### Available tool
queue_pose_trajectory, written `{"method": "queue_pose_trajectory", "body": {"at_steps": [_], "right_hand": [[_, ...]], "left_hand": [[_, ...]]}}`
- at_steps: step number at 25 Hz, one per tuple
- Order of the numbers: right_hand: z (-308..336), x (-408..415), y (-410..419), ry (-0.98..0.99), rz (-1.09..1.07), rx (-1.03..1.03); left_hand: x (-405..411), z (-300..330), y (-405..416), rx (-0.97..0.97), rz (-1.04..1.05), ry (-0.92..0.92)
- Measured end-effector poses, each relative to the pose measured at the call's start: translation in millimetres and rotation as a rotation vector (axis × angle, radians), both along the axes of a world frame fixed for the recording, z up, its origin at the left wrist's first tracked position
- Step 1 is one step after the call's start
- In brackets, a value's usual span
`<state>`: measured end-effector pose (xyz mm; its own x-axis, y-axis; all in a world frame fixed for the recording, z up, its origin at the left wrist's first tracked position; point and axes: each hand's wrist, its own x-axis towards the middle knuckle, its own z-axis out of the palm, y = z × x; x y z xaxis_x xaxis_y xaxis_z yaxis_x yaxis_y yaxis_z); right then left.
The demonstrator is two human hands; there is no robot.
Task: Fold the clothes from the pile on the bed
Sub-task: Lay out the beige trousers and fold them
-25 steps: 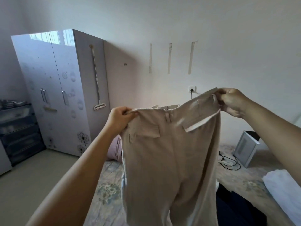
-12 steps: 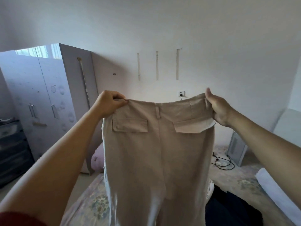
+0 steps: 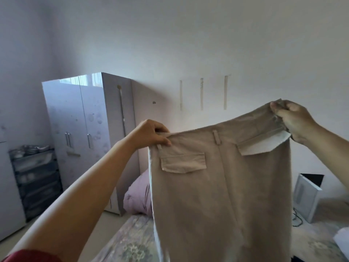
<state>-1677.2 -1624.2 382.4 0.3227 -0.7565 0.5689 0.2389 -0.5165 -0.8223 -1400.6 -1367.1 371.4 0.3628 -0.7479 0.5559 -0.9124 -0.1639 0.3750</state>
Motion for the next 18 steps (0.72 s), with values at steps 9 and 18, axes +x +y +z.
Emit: {"method": "queue_pose_trajectory", "body": {"at_steps": [9, 18], "right_hand": [[54, -12, 16, -0.035, -0.089, -0.124], [81, -27, 0, 0.032, 0.010, -0.027]], "left_hand": [[1, 37, 10, -0.272, -0.012, 0.337], [2, 72, 3, -0.503, -0.194, 0.722]]}}
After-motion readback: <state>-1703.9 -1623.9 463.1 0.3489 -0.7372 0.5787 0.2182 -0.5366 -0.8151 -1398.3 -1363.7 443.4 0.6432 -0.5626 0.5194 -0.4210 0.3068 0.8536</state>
